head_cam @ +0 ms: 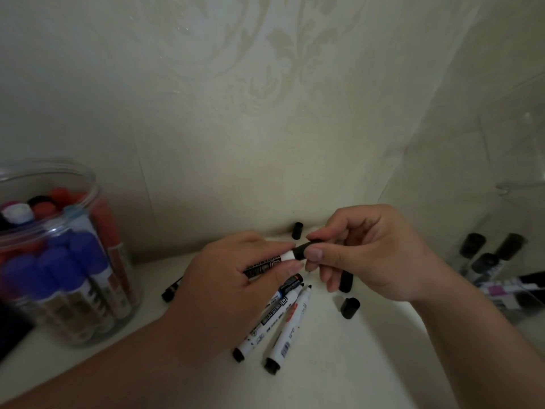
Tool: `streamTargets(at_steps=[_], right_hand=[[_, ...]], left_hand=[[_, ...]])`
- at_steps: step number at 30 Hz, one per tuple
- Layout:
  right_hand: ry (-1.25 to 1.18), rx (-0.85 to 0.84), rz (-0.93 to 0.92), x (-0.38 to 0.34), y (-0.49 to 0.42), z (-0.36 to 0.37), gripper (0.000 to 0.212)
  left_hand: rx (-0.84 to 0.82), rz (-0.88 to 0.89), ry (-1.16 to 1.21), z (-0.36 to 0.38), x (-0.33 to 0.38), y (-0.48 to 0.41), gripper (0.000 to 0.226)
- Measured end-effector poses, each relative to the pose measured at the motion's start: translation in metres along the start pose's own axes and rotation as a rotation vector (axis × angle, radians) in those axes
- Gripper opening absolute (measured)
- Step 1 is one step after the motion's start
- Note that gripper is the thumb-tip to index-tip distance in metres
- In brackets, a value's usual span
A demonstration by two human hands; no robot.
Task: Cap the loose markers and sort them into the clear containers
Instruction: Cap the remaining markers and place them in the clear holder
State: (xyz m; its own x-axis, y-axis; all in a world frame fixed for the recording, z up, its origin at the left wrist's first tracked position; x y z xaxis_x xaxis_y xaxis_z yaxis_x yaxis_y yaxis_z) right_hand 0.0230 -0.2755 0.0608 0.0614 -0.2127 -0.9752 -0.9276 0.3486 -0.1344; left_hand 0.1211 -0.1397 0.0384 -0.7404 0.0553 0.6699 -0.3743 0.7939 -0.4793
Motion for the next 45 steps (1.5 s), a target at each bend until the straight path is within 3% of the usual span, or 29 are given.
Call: streamTargets(at_steps=[3,13,19,32,40,45], right_hand=[[-0.003,0.005,0.017,-0.001,0.000,0.004,0.007],[-0.098,0.088,0.280,0.009,0.004,0.006,0.026],[-0.024,0.056,0.191,-0.001,0.004,0.008,0.018],[0.143,-0.039,0.009,-0.011,0.007,0.000,0.021],[0.291,0.052,0.026,-0.006,0.003,0.010,0.017],[0.154,0.044,-0.044,-0.010,0.003,0.010,0.017]], left_hand=[[0.009,0.007,-0.026,0.000,0.000,0.001,0.025],[0.078,0.064,-0.184,0.002,0.007,0.003,0.027],[-0.098,-0.019,0.048,0.008,0.002,-0.001,0.020],[-0.299,-0.103,0.211,0.018,0.007,-0.003,0.027],[-0.218,-0.083,-0.064,0.018,0.005,0.002,0.024],[-0.253,-0.060,0.137,0.015,0.010,-0.004,0.023]])
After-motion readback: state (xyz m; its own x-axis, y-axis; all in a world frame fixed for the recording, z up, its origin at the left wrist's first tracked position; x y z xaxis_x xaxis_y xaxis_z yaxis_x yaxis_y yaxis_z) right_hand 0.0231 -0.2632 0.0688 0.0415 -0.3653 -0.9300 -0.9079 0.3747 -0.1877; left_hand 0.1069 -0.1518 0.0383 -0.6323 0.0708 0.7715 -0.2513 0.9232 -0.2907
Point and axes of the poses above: each hand's wrist, its own y-axis away from the middle knuckle, its own z-axis out of the palm, x = y × z, the point moved 7 cm from there along -y, towards the middle knuckle, and after that the axes turned 5 degrees about -x, right-handed, at the moved point
